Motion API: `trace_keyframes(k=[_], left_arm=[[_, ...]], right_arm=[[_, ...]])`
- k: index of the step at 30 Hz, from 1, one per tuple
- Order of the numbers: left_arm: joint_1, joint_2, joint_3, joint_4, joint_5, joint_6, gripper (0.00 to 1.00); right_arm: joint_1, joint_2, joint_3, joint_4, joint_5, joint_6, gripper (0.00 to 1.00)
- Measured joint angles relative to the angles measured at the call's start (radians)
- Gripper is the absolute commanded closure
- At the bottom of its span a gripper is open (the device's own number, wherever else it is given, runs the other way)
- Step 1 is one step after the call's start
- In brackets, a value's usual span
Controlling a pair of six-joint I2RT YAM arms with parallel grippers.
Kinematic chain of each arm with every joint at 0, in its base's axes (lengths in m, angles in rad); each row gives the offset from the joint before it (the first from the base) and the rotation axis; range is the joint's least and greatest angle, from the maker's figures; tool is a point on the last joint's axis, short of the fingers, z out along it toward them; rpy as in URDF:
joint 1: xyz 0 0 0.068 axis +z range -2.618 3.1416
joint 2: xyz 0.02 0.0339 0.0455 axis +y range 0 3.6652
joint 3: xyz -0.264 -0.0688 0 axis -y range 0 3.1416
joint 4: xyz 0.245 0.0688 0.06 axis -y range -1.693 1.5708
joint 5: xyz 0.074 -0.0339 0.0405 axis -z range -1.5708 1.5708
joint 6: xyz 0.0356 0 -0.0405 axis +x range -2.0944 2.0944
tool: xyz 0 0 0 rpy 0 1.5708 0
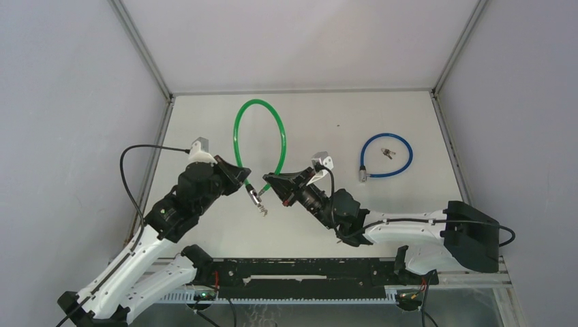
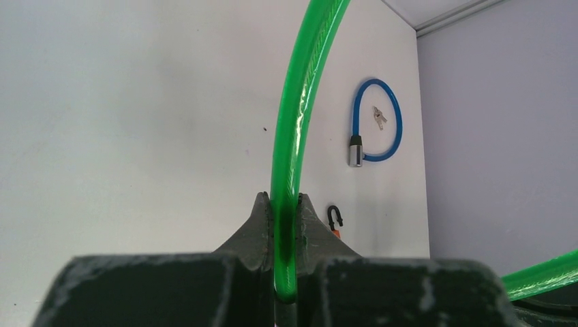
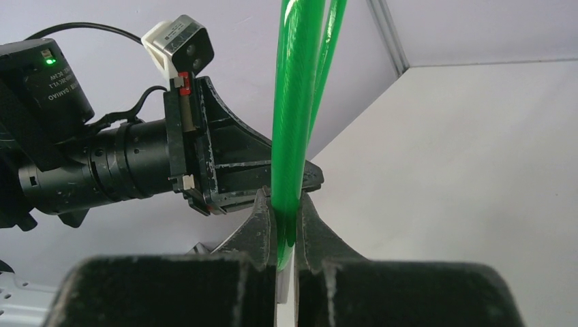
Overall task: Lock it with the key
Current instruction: Lock the lock.
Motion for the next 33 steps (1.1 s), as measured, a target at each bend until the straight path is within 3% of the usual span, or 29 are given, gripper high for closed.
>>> trace_keyframes(k=[16,28,33], left_arm=[[0.000,0.021,0.005,-0.018,0.024,-0.008,1.00],[0.000,0.029,0.005,-0.045,0.034,-0.014,1.00],[0.000,0.034,0.021,-0.068,0.037,-0.014,1.00]], right_arm=[[0.011,0.022,0.000,0.027,0.030,-0.025,1.00],[0.063,0.070,0.001,0.084,0.080,-0.136,1.00],[0.105,0.089,0.003,0.137,0.089,-0.256,1.00]])
